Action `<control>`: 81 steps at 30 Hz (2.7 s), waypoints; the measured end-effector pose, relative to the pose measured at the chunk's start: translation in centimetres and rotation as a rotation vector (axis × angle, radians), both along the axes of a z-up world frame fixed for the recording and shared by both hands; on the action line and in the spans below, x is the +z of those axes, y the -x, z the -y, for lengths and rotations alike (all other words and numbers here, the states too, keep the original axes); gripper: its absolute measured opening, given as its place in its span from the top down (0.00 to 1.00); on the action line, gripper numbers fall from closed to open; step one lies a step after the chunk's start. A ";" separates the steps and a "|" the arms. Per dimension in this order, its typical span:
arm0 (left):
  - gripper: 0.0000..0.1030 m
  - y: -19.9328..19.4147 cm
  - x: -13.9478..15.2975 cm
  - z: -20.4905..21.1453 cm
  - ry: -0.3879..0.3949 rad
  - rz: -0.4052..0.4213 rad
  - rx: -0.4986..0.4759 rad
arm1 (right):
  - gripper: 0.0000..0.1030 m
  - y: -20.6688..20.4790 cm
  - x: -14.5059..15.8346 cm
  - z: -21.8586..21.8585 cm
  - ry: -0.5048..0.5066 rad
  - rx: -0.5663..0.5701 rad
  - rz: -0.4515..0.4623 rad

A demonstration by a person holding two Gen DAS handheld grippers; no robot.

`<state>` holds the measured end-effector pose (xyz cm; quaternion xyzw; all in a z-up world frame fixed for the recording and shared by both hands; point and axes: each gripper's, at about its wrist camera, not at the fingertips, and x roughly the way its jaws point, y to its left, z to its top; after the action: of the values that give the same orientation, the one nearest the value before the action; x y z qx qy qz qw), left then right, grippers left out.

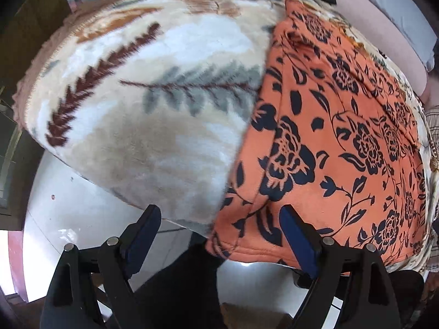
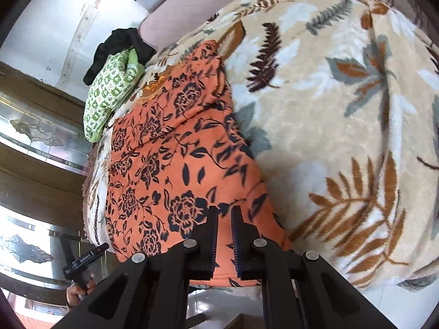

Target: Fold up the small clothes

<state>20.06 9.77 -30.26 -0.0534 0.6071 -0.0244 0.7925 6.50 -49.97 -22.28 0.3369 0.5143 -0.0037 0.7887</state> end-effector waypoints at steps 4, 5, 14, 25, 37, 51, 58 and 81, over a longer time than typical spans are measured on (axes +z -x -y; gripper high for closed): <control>0.19 -0.6 -1.3 1.1 0.068 -0.008 -0.037 | 0.86 0.9 -1.0 2.0 -0.091 -0.018 0.000; 0.29 -0.6 -1.2 1.5 0.074 0.014 -0.057 | 0.76 1.0 -1.4 2.5 -0.119 -0.023 0.000; 0.55 -0.6 -1.0 3.1 0.080 0.044 -0.121 | 0.13 2.9 -2.7 5.7 -0.206 -0.114 0.057; 0.53 -1.8 -1.2 4.9 0.057 0.038 -0.199 | 0.39 -0.2 -6.3 3.4 -0.190 0.028 -0.041; 0.85 -0.6 0.2 4.2 0.035 0.048 -0.247 | 0.72 -1.2 -4.2 -3.6 0.075 0.352 -0.189; 0.91 -1.4 -1.4 3.8 0.026 -0.037 -0.257 | 0.81 -2.5 -5.8 -5.3 0.141 0.393 -0.251; 0.93 -2.0 1.4 2.4 0.235 -0.012 -0.258 | 0.81 -2.9 -2.7 -6.5 0.045 0.370 -0.119; 0.93 -33.1 7.9 8.7 0.443 0.047 -0.214 | 0.82 -25.9 1.8 9.0 -0.170 -0.130 0.270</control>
<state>53.19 1.08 -22.34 -0.1604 0.5704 -0.2421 0.7683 32.37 -58.98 -20.52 0.4325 0.3793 0.0343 0.8173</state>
